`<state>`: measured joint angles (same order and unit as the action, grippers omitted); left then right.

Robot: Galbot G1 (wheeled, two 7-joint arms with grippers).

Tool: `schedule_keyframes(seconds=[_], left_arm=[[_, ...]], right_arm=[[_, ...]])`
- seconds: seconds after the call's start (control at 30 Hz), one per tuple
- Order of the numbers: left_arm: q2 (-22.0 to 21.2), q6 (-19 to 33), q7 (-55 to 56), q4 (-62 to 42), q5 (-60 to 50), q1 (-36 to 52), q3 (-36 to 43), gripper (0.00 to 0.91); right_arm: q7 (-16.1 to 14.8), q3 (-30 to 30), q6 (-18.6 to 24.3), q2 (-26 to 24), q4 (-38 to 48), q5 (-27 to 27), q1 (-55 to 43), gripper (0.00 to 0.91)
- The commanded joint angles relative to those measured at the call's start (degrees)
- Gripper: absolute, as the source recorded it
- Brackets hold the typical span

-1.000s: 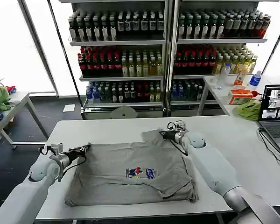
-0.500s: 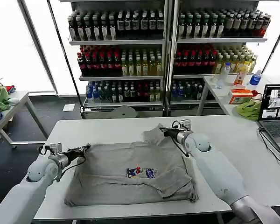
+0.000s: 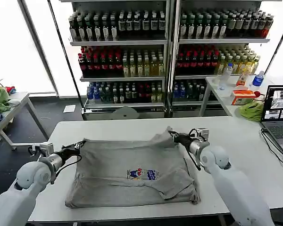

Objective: Fold and organize the clothes.

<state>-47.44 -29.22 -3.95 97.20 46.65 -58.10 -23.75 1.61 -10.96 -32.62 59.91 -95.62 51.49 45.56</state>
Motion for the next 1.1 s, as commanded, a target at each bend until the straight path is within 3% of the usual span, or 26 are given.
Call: schedule_keyframes(seconds=[0.03, 0.3, 0.47, 0.87, 1.03, 1.07, 1.1], left_arm=[[1.1, 2.6, 0.8, 10.2, -2.9, -11.0, -6.1, 0.01], [0.8, 2.8, 0.8, 17.1, -5.1, -18.7, -8.4, 0.01], [1.1, -0.4, 1.7, 20.7, -5.5, -23.6, -10.9, 0.01], [-3.7, -1.5, 0.2, 24.0, -8.7, -37.1, -17.8, 0.01], [-5.3, -0.7, -0.7, 23.6, -12.5, -39.2, -17.1, 0.02], [-5.6, -0.4, -0.8, 23.7, -12.7, -39.7, -16.8, 0.111], [-5.6, 0.0, -0.8, 23.8, -12.7, -39.9, -16.7, 0.736]], right_arm=[[4.9, -8.6, -0.6, -1.8, -15.8, 2.8, 14.7, 0.0], [5.6, -17.4, -0.5, -3.1, -25.6, 3.2, 28.0, 0.0], [5.3, -20.3, -0.5, -4.5, -29.2, 3.1, 35.6, 0.0], [3.9, -20.5, -0.5, -4.7, -33.7, 1.2, 46.1, 0.0], [3.1, -19.3, -0.2, -5.5, -31.9, -3.4, 47.5, 0.0], [2.6, -19.0, 0.2, -5.7, -31.2, -5.2, 47.4, 0.141], [2.9, -18.8, 0.1, -5.6, -31.1, -5.3, 47.3, 0.907]])
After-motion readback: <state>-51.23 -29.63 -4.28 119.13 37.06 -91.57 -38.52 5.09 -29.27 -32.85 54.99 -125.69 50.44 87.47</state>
